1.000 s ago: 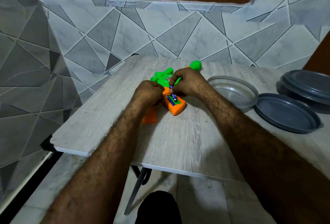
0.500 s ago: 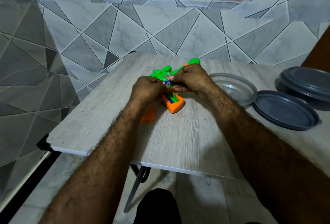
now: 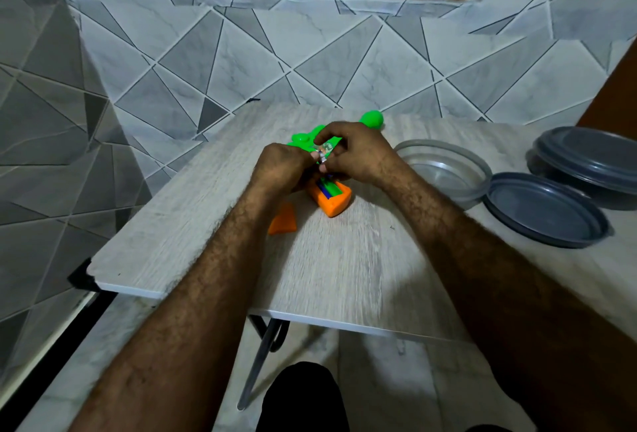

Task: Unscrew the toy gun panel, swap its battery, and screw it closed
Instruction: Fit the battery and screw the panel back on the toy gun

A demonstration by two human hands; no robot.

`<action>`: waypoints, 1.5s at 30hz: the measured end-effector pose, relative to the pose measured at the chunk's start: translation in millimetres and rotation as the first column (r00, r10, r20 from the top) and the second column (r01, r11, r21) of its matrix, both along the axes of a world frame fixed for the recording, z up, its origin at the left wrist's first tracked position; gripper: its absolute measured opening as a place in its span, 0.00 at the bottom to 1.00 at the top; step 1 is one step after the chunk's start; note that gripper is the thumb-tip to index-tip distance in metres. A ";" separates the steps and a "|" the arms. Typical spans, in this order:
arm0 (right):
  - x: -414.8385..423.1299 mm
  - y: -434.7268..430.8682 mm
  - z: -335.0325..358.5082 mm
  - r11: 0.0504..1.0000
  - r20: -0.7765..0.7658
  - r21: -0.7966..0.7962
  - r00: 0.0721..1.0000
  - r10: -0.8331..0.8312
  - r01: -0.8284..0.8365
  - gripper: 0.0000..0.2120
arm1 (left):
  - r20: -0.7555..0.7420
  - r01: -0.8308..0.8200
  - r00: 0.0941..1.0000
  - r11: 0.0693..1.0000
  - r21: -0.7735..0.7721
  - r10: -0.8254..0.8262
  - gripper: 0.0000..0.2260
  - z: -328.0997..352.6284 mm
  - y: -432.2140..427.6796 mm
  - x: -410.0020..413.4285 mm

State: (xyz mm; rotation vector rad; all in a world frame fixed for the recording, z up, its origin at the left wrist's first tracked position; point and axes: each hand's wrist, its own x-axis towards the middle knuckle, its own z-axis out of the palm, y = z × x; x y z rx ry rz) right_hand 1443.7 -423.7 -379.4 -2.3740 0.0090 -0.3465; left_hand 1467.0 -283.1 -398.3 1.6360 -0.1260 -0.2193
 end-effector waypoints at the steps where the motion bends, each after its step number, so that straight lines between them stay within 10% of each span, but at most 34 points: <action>1: -1.3 0.8 0.2 0.999 0.007 -0.042 1.000 0.002 -0.002 0.20 | 0.025 0.011 1.000 0.999 0.046 -0.012 0.06 -1.5 0.8 0.0; 17: -0.3 4.0 -0.9 0.964 -0.072 -0.253 0.992 -0.099 0.078 0.10 | 0.235 -0.110 0.972 0.895 0.432 0.006 0.16 -12.8 4.7 -0.8; 45: -3.8 11.9 11.5 0.817 -0.274 -0.569 0.958 -0.078 -0.097 0.15 | 0.164 -0.149 0.981 0.950 0.274 0.107 0.13 -21.5 2.4 5.3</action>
